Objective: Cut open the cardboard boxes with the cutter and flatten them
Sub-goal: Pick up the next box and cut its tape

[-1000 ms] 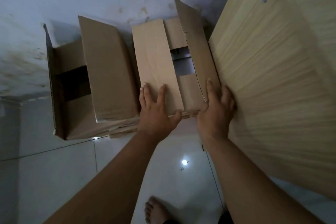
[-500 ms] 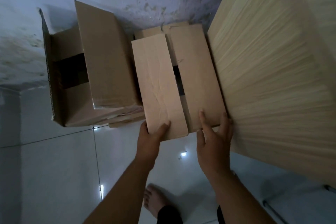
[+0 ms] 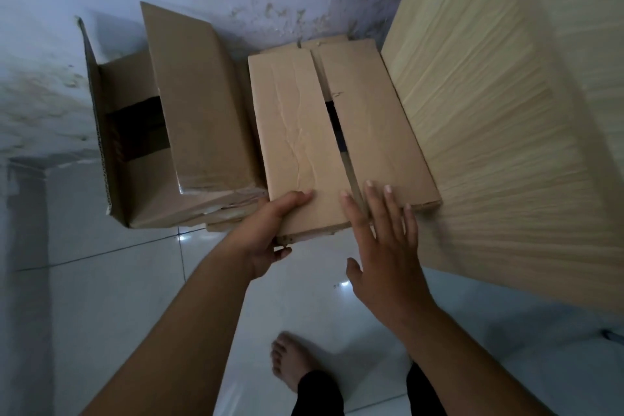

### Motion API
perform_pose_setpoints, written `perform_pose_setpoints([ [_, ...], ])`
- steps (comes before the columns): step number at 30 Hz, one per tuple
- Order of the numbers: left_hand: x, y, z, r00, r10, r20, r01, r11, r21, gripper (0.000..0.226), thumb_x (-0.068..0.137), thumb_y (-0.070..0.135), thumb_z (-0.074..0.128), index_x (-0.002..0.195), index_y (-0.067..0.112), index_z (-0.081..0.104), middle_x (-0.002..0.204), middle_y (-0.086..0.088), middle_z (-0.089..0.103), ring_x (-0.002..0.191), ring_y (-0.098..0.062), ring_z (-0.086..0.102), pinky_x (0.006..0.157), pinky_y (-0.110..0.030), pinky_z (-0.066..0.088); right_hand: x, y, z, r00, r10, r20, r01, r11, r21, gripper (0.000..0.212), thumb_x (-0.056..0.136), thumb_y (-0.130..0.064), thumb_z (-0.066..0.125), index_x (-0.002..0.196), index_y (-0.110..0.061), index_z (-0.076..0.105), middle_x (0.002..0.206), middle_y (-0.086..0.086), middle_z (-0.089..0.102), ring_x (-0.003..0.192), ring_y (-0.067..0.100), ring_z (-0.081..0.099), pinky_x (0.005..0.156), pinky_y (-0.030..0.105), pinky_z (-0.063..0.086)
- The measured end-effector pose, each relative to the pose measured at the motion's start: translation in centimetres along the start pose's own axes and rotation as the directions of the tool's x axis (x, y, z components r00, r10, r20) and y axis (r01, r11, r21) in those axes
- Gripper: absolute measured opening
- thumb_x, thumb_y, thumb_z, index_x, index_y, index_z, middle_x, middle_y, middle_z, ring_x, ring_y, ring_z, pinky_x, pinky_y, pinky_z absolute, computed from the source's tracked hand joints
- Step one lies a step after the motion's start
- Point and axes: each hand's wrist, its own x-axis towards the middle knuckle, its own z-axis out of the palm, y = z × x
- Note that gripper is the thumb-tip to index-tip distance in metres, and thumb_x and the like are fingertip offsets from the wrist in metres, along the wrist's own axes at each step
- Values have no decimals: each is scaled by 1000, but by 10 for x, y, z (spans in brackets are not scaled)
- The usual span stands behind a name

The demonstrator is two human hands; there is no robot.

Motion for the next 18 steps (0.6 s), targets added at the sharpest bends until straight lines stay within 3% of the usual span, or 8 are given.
perform_pose_setpoints([
  [4,-35,24,0,999,-23,47,20,998,64,56,72,56,80,117,23,71,79,6,72,80,-16,60,67,-30,40,0,-17,-26,996,35,-78,-36,999,-17,119,69,-17,82,161,-31,8,168,12,4,154,36,-1,121,60,12],
  [9,-81,44,-7,994,-44,95,31,990,139,45,81,59,72,108,23,70,76,-1,70,69,-17,61,59,-29,37,0,-41,-68,973,34,-228,-41,999,-25,109,68,-13,79,159,-30,20,161,18,23,151,45,12,120,63,9],
  [12,-117,56,-10,992,-51,117,35,990,137,41,83,58,69,104,24,67,79,-5,69,68,-20,60,59,-30,33,2,-50,-103,968,-37,-247,22,998,-62,104,69,-12,74,157,-30,23,150,20,37,145,47,25,119,64,11],
  [16,-172,78,-15,991,-46,127,29,991,133,43,83,59,68,102,20,65,81,-9,63,70,-23,55,59,-30,29,2,-58,-157,943,-204,-263,180,977,-111,74,75,-15,68,144,-21,42,135,20,49,132,45,42,116,60,20],
  [18,-199,94,-18,992,-33,118,15,988,153,44,84,60,66,99,20,64,77,-8,62,68,-23,54,58,-30,28,6,-61,-186,934,-271,-235,249,961,-117,76,70,-21,70,141,-15,44,131,21,49,123,43,47,112,56,28],
])
